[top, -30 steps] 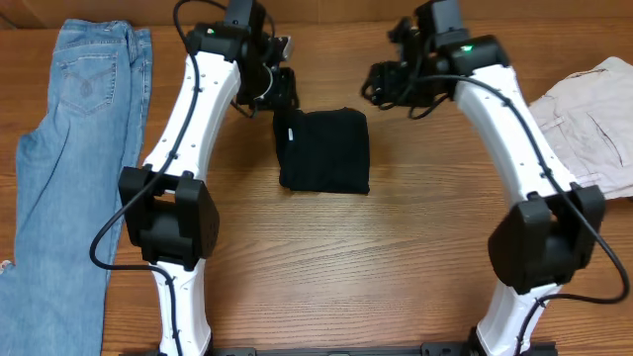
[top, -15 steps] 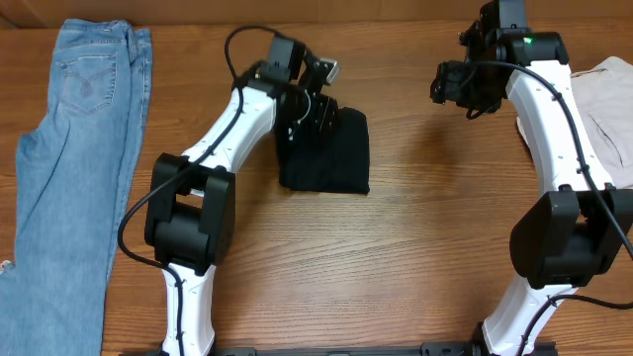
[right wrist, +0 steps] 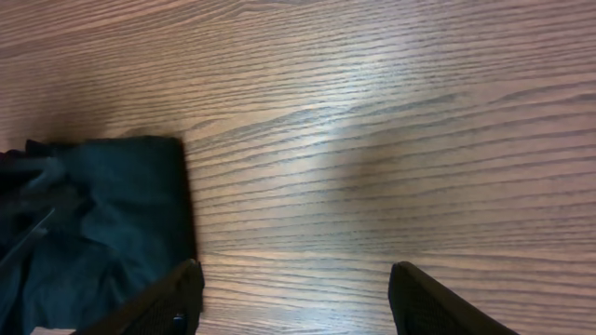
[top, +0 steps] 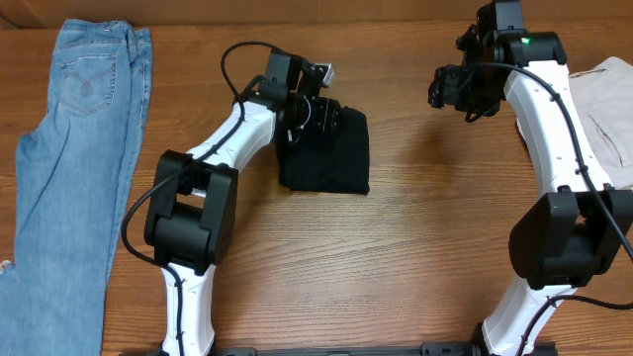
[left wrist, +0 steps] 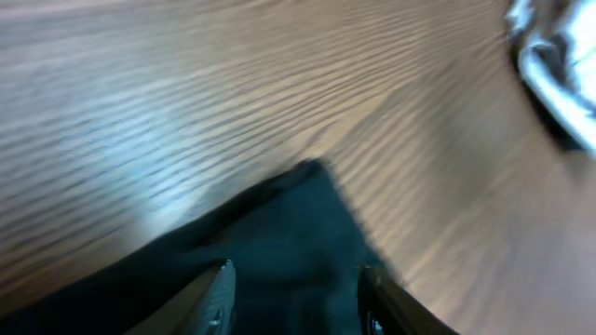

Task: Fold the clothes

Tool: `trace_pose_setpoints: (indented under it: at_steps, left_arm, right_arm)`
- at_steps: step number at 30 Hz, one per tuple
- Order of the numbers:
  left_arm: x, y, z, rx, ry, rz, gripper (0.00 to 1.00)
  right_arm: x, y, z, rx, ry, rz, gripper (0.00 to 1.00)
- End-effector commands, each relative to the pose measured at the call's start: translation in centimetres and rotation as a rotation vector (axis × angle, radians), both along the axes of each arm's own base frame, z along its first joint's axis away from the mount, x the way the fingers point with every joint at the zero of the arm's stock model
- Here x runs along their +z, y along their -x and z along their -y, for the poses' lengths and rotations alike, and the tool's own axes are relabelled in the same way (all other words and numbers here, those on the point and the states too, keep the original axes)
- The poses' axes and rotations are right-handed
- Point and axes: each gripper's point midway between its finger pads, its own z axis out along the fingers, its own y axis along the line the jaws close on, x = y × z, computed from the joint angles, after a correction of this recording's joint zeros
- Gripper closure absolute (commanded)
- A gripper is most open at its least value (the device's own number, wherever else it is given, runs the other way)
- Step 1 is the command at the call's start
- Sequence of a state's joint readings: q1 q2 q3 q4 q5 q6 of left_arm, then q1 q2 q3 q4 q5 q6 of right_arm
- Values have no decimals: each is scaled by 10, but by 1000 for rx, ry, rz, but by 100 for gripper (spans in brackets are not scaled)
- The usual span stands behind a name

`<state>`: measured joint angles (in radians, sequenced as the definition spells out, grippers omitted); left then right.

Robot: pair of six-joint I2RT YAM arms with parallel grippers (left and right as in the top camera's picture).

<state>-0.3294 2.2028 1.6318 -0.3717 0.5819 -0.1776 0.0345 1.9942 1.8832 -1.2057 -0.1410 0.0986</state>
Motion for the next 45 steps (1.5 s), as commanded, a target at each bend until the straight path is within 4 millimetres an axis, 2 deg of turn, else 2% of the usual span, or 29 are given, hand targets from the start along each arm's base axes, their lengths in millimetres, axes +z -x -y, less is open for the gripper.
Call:
trace_pose_setpoints:
  at_steps: [1, 3, 5, 7, 9, 14, 18, 22, 25, 30, 33, 37, 40, 43, 45]
  left_arm:
    - [85, -7, 15, -47, 121, 82, 56]
    - [104, 7, 21, -62, 108, 58, 57]
    - [102, 24, 25, -68, 70, 12, 58]
    - [84, 42, 28, -65, -12, -61, 59]
    - [57, 63, 36, -88, -95, -130, 60]
    - [12, 109, 75, -217, -91, -275, 63]
    - [-23, 131, 83, -240, -116, -376, 65]
    - [-41, 141, 80, -251, -81, -471, 65]
    - [-49, 138, 67, -216, -80, -519, 65]
    - [-49, 156, 32, -169, -110, -701, 64]
    - [-49, 164, 6, -184, -144, -749, 70]
    - [-54, 163, -47, -126, -250, -806, 71]
    - [-54, 158, -92, -64, -281, -853, 77]
    - [-52, 143, -130, 44, -227, -885, 78]
    - [-46, 132, -147, 95, -134, -887, 77]
  right_arm:
    - [22, 1, 0, 20, 11, 58, 32]
    - [23, 0, 0, 20, 11, 62, 32]
    - [23, -1, 0, 20, 11, 66, 32]
    - [23, -1, 0, 20, 11, 69, 32]
    - [23, -1, 0, 20, 11, 69, 32]
    - [23, 0, 0, 19, 13, 62, 32]
    - [21, 3, 1, 19, 14, 50, 32]
    - [21, 3, 1, 22, 16, 49, 32]
    - [21, 3, 1, 22, 16, 49, 32]
    - [21, 3, 3, 22, 28, 50, 32]
    - [21, 3, 3, 22, 28, 50, 32]
    - [21, 3, 3, 22, 28, 50, 32]
    - [21, 3, 3, 32, 30, 52, 32]
    - [21, 3, 2, 48, 34, 55, 29]
    - [22, 2, 2, 49, 31, 58, 28]
